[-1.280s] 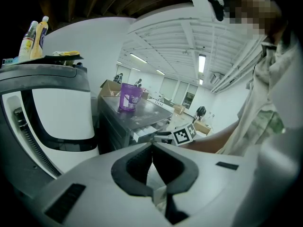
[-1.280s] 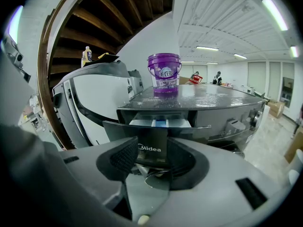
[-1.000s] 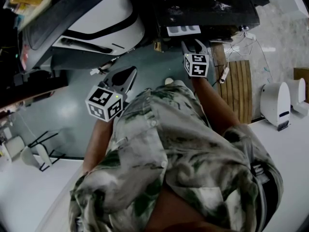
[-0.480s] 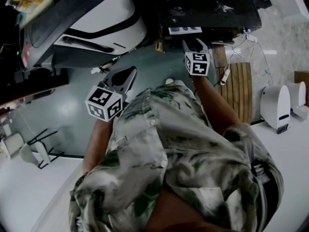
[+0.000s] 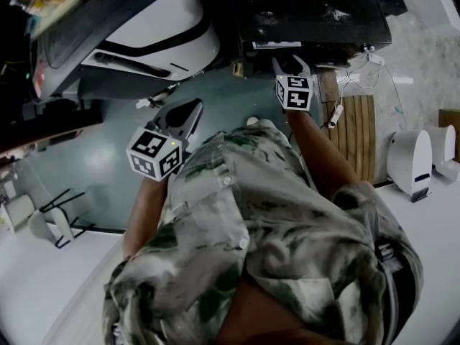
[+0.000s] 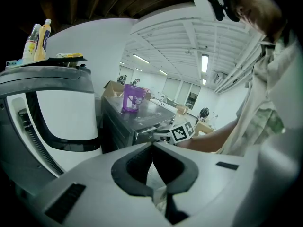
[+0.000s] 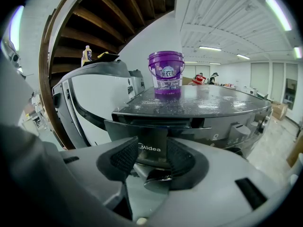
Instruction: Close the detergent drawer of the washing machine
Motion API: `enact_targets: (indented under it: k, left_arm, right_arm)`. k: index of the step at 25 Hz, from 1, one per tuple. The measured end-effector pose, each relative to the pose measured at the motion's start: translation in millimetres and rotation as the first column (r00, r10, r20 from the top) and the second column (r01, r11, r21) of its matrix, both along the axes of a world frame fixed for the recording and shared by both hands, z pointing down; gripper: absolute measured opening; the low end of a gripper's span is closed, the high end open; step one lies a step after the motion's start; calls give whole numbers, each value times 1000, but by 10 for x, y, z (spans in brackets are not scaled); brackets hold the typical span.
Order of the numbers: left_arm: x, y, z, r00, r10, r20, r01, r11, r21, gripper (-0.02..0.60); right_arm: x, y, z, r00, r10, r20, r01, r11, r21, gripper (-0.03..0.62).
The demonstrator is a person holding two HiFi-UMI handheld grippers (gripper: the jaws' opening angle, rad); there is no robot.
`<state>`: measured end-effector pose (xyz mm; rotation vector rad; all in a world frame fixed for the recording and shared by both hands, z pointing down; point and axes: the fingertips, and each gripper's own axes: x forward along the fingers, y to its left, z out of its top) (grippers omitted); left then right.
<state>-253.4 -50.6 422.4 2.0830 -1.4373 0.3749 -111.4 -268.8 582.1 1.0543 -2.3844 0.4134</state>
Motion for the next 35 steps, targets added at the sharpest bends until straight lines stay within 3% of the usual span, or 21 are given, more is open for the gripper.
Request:
enact_targets:
  k: [35]
  left_arm:
    - [-65,-110,40,1000,-25,-8,25,1000,-3,25]
  right_arm:
    - [-140,-218,6,1000,7,3,-7,1000,11,201]
